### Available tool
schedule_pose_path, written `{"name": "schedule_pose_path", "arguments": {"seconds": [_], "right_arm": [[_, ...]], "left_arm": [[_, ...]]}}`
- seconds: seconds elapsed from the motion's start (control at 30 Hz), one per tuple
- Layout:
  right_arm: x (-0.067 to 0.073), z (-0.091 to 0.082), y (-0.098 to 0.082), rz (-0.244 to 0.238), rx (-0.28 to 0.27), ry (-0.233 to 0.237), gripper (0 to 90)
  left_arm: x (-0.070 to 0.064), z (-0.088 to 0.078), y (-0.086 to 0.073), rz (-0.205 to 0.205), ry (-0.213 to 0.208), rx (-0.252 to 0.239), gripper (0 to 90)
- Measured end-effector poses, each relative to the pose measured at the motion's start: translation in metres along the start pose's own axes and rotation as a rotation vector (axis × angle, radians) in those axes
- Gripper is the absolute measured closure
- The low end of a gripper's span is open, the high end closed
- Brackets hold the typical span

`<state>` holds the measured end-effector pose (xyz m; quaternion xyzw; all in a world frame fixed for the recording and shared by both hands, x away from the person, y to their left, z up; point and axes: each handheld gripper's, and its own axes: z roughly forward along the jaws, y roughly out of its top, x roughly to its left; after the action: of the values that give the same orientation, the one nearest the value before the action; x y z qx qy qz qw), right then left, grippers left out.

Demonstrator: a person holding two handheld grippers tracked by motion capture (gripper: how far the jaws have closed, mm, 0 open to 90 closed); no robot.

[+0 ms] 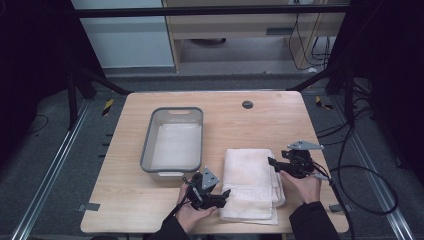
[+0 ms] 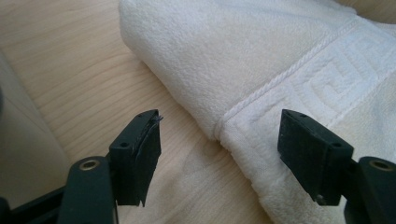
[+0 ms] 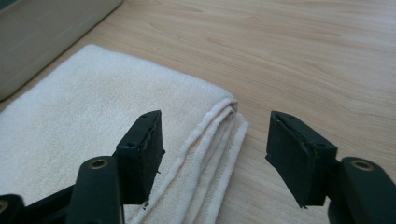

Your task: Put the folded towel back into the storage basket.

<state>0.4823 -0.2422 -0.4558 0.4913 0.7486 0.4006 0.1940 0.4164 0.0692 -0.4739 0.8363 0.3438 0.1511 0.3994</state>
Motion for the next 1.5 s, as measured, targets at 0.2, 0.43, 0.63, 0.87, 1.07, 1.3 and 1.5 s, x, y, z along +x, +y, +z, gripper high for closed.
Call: {"name": "schedule_pose_path", "arguments": {"seconds": [0.2,0.43,0.63,0.87,1.07,1.3,1.5], "right_arm": [[0.002,0.006,-0.003,0.012,0.019,0.020,33.6],[0.005,0.017,-0.007,0.004,0.070,0.017,32.8],[0.005,0.023,-0.009,0.015,0.094,0.018,32.1],[0.002,0.028,-0.014,0.050,0.104,0.034,35.0],[0.002,0.032,-0.016,0.077,0.129,0.049,36.0],[0.000,0.036,-0.018,0.114,0.138,0.090,41.7],[-0.001,0.037,-0.018,0.157,0.155,0.131,50.8]], "left_arm": [[-0.002,0.005,-0.002,-0.012,-0.027,0.010,27.3],[-0.007,0.014,-0.007,0.001,-0.036,0.041,25.6],[-0.006,0.021,-0.012,-0.032,-0.049,0.046,26.0],[-0.005,0.026,-0.013,-0.065,-0.076,0.054,29.8],[-0.002,0.027,-0.012,-0.085,-0.106,0.070,34.1],[-0.004,0.028,-0.009,-0.092,-0.135,0.090,44.4],[-0.004,0.028,-0.007,-0.112,-0.172,0.100,56.2]]}}
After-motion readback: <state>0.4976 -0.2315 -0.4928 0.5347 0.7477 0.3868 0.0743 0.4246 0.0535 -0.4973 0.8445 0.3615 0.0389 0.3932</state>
